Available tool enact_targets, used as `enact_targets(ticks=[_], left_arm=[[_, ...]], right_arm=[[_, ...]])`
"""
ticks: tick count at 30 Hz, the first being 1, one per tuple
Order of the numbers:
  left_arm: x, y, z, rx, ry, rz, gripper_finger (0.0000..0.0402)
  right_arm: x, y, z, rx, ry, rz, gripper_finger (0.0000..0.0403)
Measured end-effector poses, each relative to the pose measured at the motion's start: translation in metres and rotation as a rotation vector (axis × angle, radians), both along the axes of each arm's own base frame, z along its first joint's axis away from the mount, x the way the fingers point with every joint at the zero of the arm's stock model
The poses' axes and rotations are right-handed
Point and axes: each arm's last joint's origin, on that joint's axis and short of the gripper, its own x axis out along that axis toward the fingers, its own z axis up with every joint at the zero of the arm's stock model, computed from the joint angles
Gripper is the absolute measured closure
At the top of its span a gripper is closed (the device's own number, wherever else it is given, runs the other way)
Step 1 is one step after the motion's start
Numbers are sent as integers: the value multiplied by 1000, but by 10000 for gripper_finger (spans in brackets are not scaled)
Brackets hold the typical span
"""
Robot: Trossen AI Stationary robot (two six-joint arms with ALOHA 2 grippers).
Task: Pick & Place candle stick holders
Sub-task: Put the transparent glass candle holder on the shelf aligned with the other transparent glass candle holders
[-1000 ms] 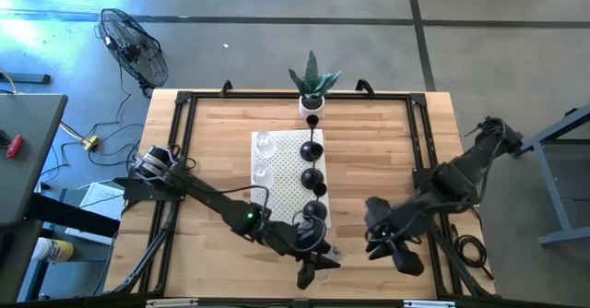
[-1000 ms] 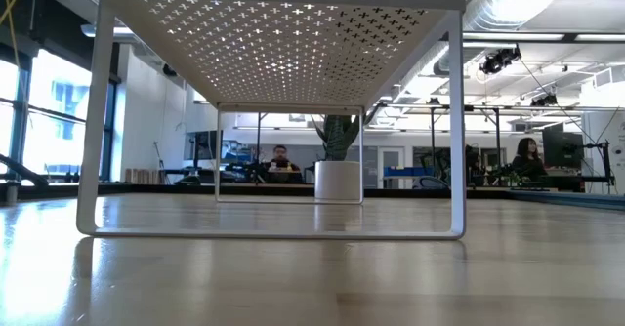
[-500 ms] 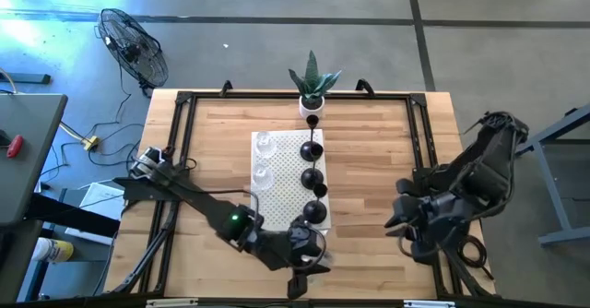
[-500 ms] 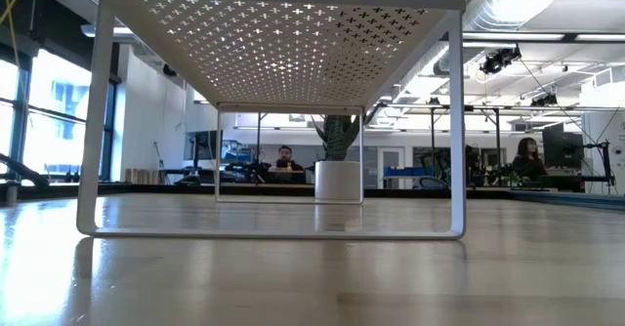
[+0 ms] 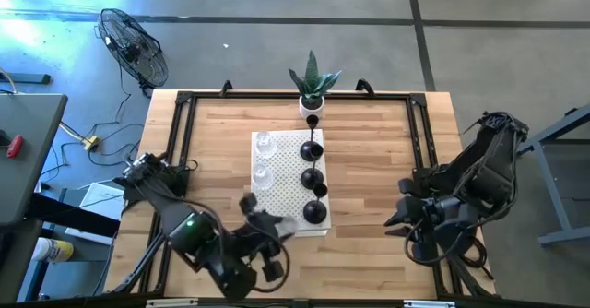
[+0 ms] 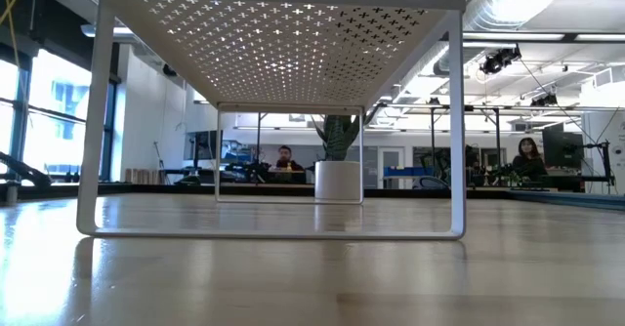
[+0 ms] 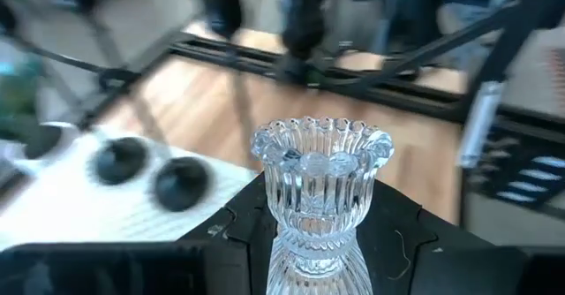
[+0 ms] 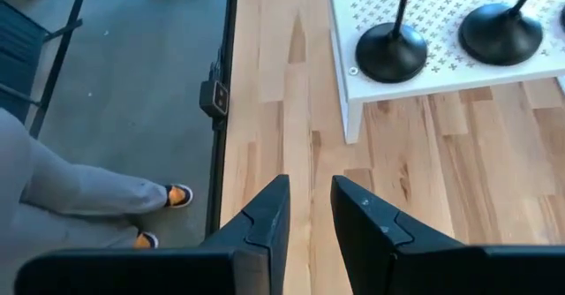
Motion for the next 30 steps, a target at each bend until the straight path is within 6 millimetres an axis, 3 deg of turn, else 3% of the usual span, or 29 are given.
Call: enact_targets(ticks=[5, 14, 20, 25, 30], left_arm=[[-29, 5, 2, 64, 54, 84, 281], [-82, 11, 15, 108, -29, 134, 281], [-111, 38, 30, 128, -116, 152, 281], [-129, 71, 12, 138, -118, 208, 281], [-146, 90, -38, 31, -184, 287, 281]], right_arm=[[-4, 3, 0, -6, -9, 2, 324], [-14, 7, -1, -44, -42, -34, 324], [-16, 9, -1, -43, -55, -44, 324], [-16, 9, -2, -39, -61, -58, 324], [-16, 14, -20, -52, -32, -82, 324]])
